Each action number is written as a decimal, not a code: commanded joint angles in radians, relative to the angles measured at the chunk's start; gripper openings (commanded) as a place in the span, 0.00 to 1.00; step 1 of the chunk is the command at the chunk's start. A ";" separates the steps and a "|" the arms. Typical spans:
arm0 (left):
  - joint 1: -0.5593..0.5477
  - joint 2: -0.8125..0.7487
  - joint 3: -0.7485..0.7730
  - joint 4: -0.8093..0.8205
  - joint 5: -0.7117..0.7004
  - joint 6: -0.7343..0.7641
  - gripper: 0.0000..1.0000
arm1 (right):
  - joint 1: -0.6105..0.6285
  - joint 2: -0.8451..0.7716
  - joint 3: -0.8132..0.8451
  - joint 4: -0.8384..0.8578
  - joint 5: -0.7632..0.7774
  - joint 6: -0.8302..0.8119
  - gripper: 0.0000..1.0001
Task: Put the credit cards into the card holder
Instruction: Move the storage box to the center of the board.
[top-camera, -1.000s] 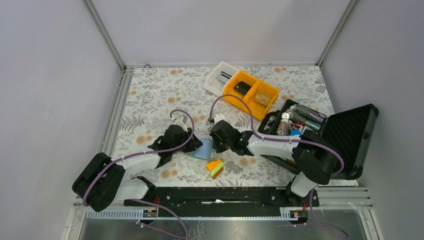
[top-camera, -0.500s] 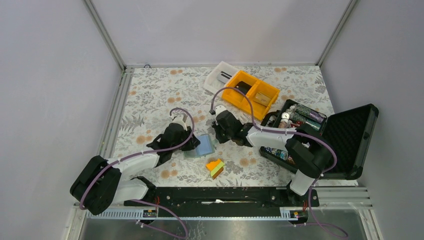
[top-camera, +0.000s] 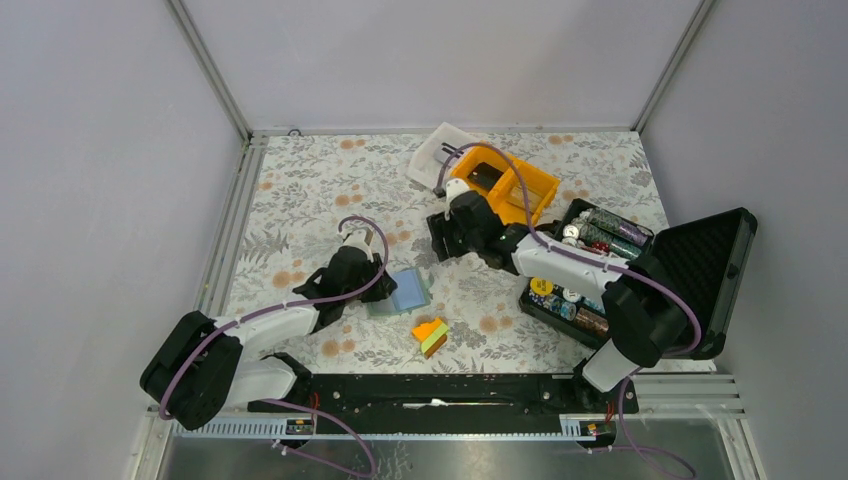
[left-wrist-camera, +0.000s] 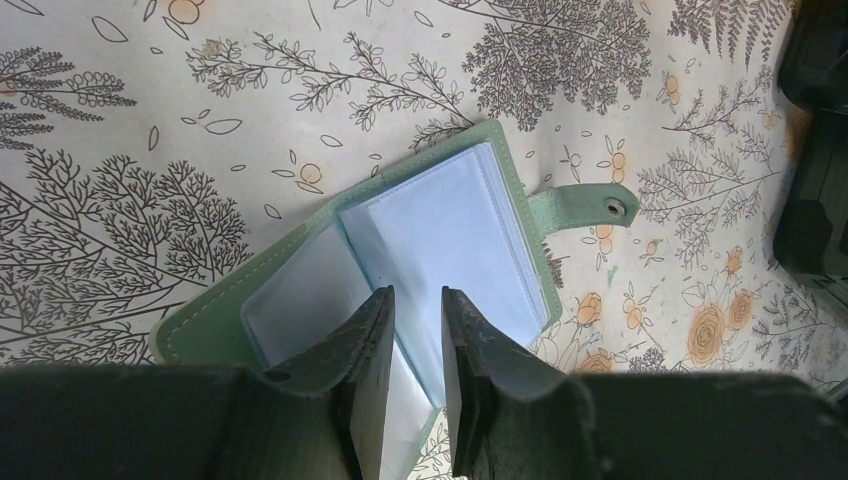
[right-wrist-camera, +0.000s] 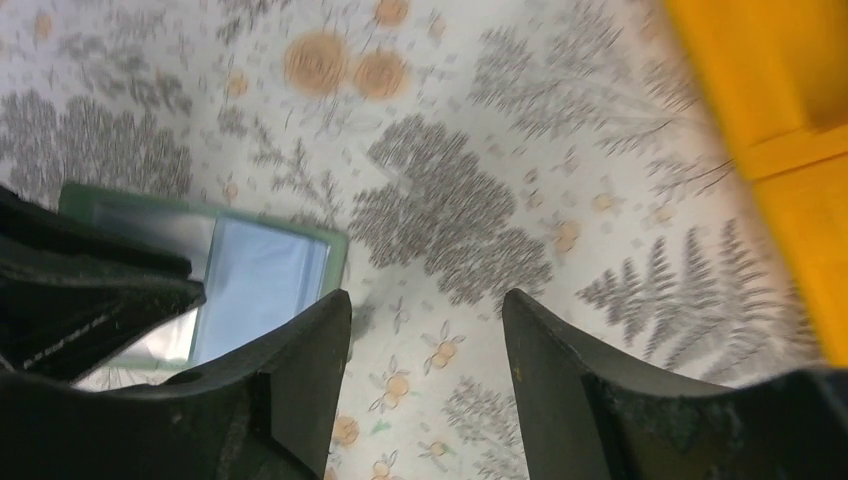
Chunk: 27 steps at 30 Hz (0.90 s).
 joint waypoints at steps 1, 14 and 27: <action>0.006 -0.014 0.029 0.033 -0.006 0.008 0.26 | -0.071 -0.030 0.100 -0.063 0.048 -0.078 0.65; 0.009 -0.027 0.009 0.045 0.000 0.019 0.26 | -0.232 0.229 0.404 -0.101 0.177 -0.354 0.60; 0.010 -0.070 -0.006 0.063 0.035 0.013 0.25 | -0.286 0.571 0.735 -0.172 0.258 -0.572 0.54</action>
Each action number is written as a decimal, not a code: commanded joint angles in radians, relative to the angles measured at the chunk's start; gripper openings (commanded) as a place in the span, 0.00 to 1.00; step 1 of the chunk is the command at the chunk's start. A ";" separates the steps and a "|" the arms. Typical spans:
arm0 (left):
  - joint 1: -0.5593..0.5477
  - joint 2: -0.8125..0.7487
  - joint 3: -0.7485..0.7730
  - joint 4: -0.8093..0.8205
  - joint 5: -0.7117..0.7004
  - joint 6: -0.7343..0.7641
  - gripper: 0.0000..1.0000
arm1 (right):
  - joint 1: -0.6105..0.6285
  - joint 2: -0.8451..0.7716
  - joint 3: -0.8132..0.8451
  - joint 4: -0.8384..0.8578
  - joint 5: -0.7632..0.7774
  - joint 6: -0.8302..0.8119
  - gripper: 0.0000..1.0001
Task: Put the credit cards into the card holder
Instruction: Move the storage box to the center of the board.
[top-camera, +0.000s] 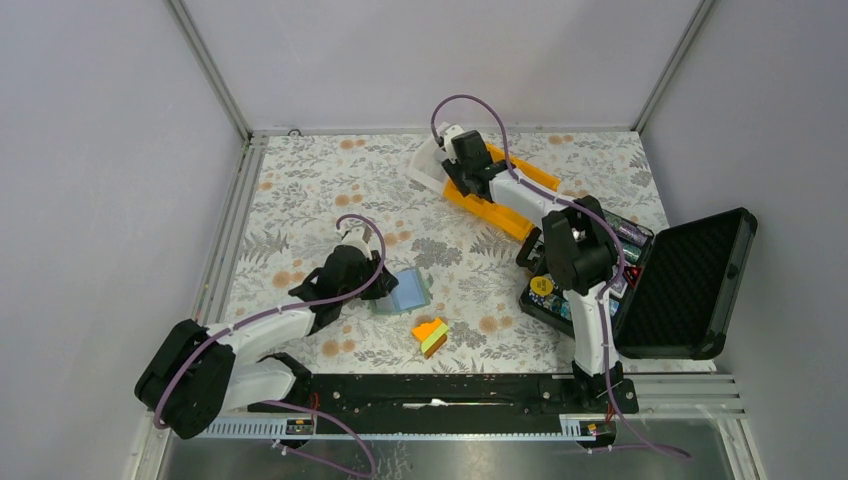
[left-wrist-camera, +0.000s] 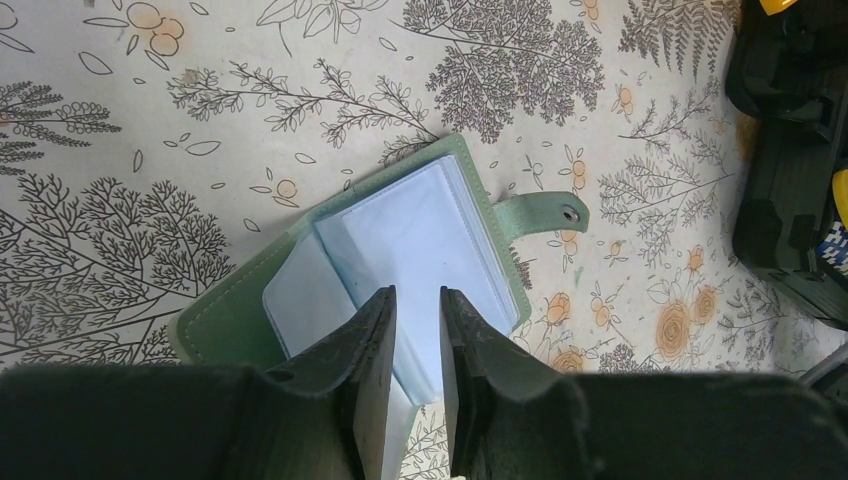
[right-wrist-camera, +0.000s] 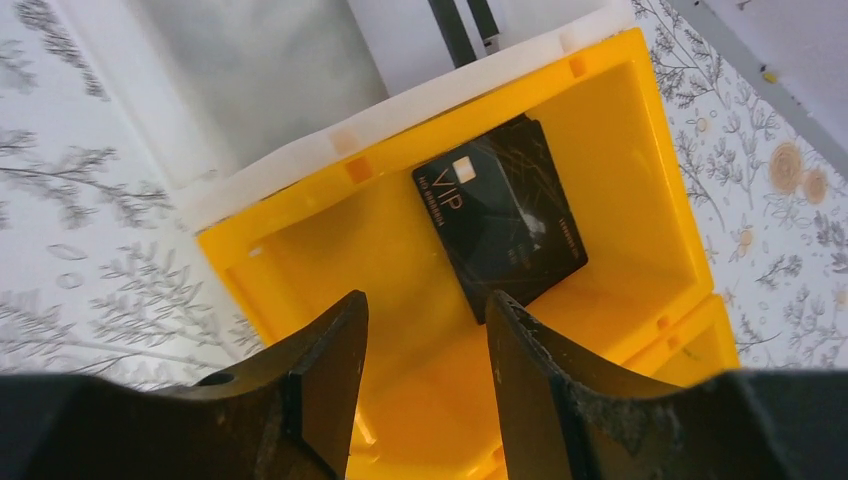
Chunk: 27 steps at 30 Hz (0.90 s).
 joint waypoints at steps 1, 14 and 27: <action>0.006 -0.021 -0.005 0.057 0.012 0.010 0.25 | -0.029 0.059 0.106 -0.032 0.059 -0.102 0.54; 0.007 -0.024 -0.008 0.059 0.017 0.020 0.24 | -0.071 0.160 0.147 -0.058 -0.045 -0.172 0.56; 0.015 -0.031 -0.018 0.058 0.014 0.009 0.24 | -0.079 0.251 0.191 -0.029 -0.016 -0.272 0.57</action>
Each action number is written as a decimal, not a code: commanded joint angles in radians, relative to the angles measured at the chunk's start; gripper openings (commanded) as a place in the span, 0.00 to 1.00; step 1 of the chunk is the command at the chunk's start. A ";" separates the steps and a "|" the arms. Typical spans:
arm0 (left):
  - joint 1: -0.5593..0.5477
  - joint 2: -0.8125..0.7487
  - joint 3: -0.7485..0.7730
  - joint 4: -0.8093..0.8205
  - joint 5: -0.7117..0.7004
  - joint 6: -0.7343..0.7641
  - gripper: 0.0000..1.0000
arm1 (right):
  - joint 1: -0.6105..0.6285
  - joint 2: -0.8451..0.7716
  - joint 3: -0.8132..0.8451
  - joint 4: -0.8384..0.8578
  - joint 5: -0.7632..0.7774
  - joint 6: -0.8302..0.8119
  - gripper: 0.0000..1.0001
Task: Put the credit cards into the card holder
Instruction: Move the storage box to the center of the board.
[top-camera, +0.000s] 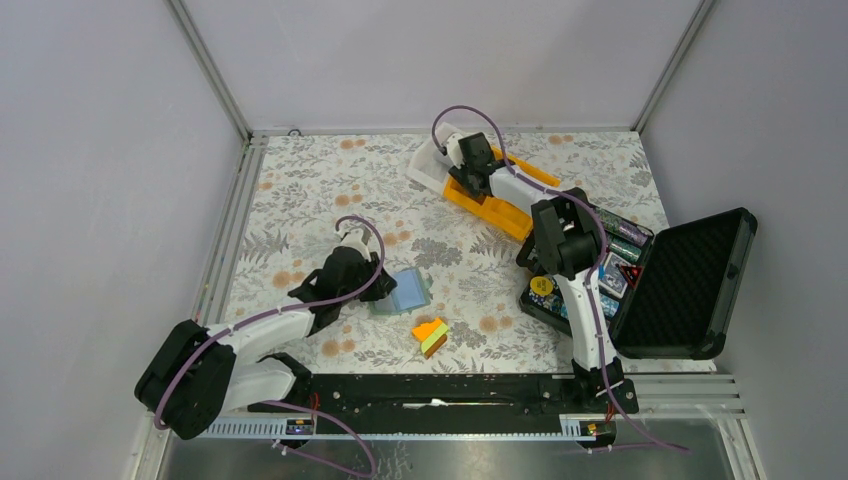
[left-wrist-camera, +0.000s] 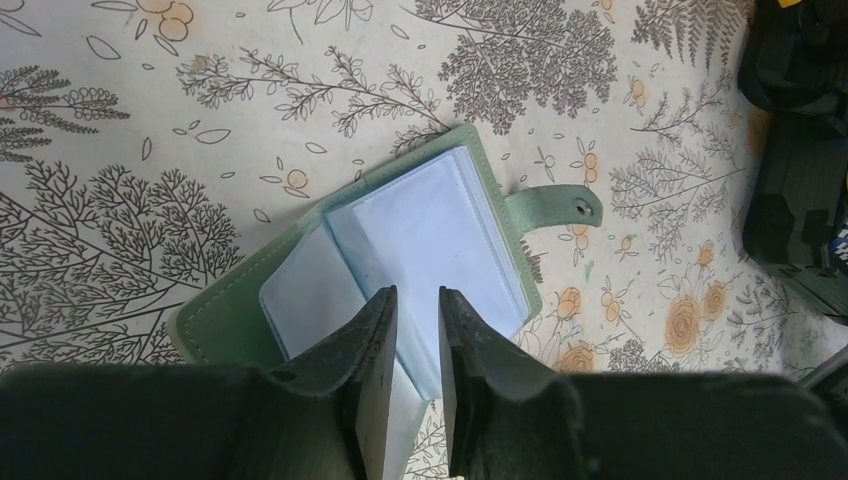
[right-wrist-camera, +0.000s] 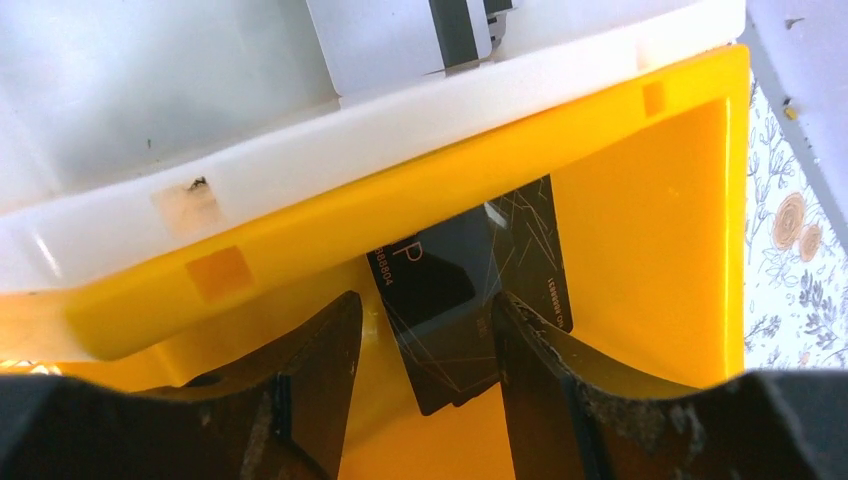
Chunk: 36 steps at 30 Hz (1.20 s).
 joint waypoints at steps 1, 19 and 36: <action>0.006 -0.029 -0.007 0.054 0.006 0.003 0.24 | -0.003 0.028 0.016 0.026 0.014 -0.070 0.56; 0.009 -0.043 -0.015 0.057 0.014 -0.003 0.24 | -0.003 -0.080 -0.155 0.193 0.037 -0.151 0.28; 0.011 -0.036 -0.021 0.074 0.024 -0.011 0.24 | -0.001 -0.197 -0.231 0.251 0.034 -0.153 0.00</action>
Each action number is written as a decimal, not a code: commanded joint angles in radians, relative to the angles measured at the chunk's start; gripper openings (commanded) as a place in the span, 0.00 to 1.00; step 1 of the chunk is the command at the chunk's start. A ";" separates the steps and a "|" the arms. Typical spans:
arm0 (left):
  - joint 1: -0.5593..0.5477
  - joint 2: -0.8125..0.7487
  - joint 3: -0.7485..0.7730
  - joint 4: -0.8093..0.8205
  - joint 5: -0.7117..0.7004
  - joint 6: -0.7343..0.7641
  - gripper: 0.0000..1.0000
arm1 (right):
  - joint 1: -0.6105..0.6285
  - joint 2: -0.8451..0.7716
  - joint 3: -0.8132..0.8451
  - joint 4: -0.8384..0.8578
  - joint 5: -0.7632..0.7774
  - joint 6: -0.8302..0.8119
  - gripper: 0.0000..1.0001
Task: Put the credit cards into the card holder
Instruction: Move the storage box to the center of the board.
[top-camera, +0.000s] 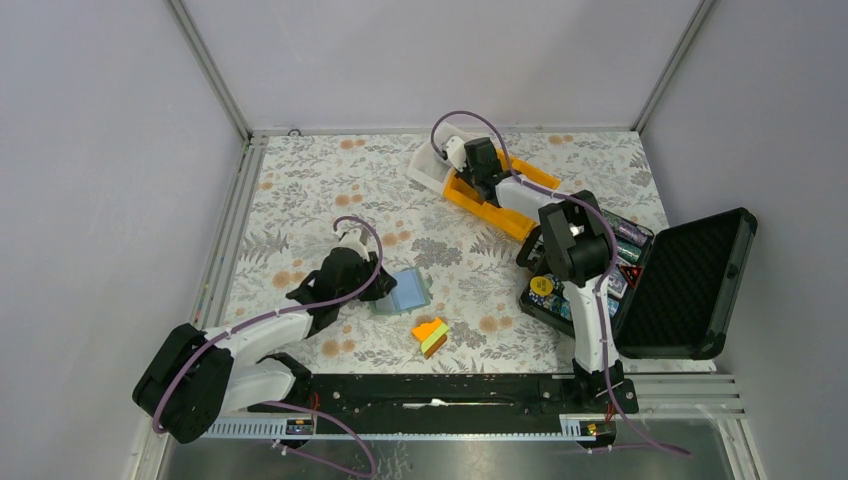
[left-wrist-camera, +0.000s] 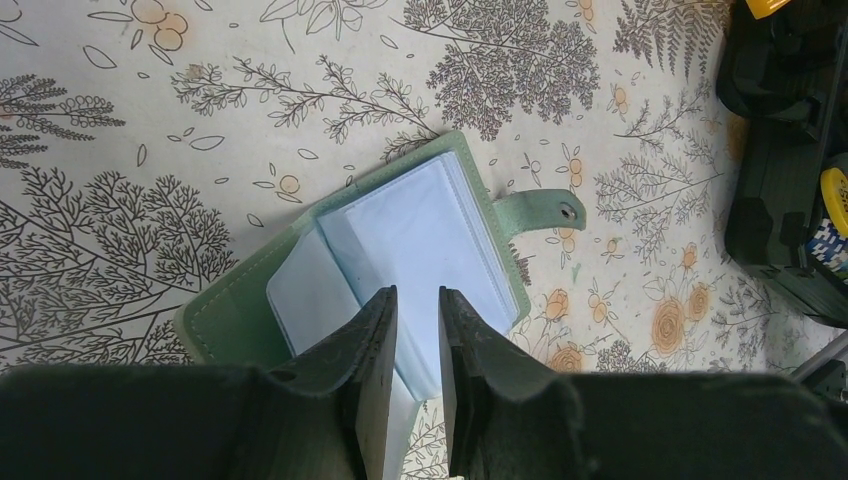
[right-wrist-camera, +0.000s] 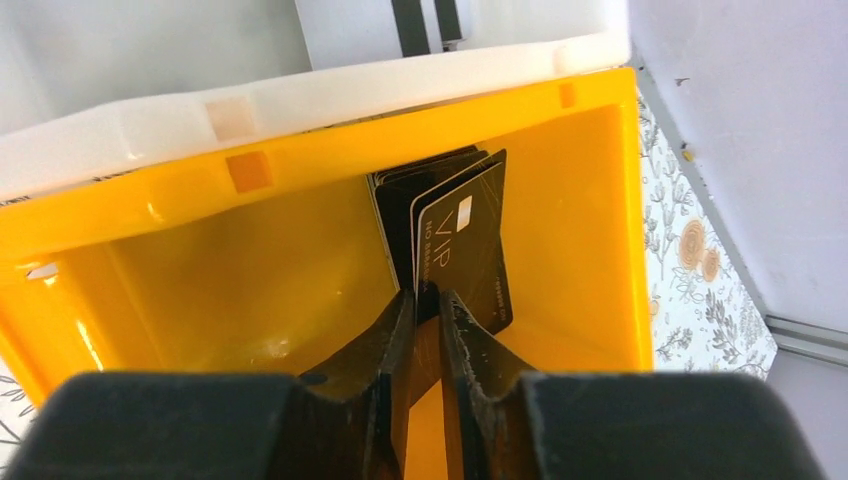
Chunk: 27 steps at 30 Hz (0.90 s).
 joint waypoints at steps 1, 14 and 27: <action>0.006 -0.017 -0.004 0.056 0.015 -0.004 0.24 | -0.003 -0.093 -0.034 0.027 0.039 -0.005 0.00; 0.006 -0.034 -0.010 0.055 0.013 -0.008 0.24 | -0.001 -0.173 -0.115 0.198 0.224 0.042 0.00; 0.006 -0.046 -0.010 0.053 0.017 -0.011 0.24 | -0.023 -0.177 0.048 -0.119 0.041 0.228 0.00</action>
